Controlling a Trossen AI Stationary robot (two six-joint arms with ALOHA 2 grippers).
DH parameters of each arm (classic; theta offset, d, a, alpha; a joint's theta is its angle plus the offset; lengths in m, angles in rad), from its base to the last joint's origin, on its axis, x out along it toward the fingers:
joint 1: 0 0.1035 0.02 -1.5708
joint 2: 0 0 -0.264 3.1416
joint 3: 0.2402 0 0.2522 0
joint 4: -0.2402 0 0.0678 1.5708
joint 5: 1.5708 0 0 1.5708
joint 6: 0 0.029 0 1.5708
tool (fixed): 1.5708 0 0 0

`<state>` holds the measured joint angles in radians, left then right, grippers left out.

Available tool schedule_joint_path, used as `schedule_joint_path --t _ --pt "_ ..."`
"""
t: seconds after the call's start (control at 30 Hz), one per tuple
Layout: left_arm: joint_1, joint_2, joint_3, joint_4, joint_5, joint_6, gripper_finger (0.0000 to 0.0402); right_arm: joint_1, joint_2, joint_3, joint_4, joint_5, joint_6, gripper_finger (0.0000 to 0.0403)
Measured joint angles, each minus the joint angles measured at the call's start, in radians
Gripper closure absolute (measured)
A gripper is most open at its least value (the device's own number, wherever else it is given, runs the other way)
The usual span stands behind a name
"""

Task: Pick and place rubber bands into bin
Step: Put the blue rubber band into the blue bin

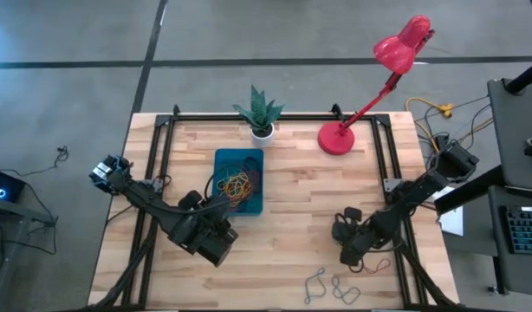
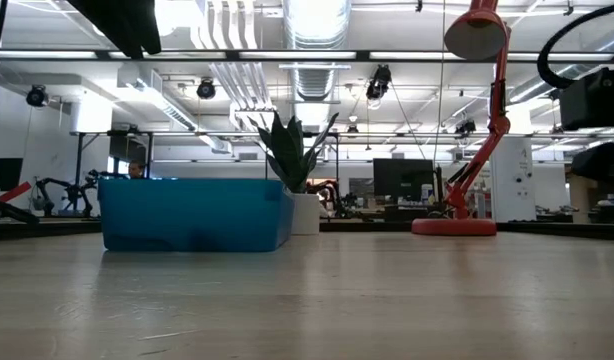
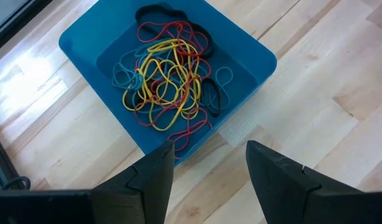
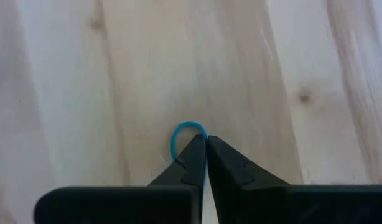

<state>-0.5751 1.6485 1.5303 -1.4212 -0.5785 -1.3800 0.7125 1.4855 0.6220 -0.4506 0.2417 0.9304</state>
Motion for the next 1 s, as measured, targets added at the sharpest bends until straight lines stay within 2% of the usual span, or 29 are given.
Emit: schedule_joint_path --t 0.2,0.43,0.57,0.73,0.93,1.0 --pt "0.0 0.0 0.001 0.004 0.0 0.0 0.0217 -0.107 -0.006 0.076 -0.021 0.092 -0.17 0.0395" --pt "0.004 0.0 0.001 0.007 0.0 0.0 0.0217 -0.36 -0.035 0.171 0.127 0.122 -0.486 0.0395" --pt "0.004 0.0 0.001 0.007 -0.001 0.001 0.0217 -0.512 -0.024 0.299 0.226 0.046 -0.639 0.0395" --pt "0.004 0.0 0.001 0.006 -0.003 0.008 0.0217 -0.654 0.057 0.524 0.285 -0.105 -0.732 0.0395" --pt "0.004 0.0 0.001 -0.001 -0.022 0.008 0.0217 -0.721 0.314 0.814 0.237 -0.288 -0.783 0.0394" --pt "0.004 0.0 0.001 -0.001 -0.025 0.008 0.0217 -0.723 0.411 0.904 0.198 -0.296 -0.803 0.0394"
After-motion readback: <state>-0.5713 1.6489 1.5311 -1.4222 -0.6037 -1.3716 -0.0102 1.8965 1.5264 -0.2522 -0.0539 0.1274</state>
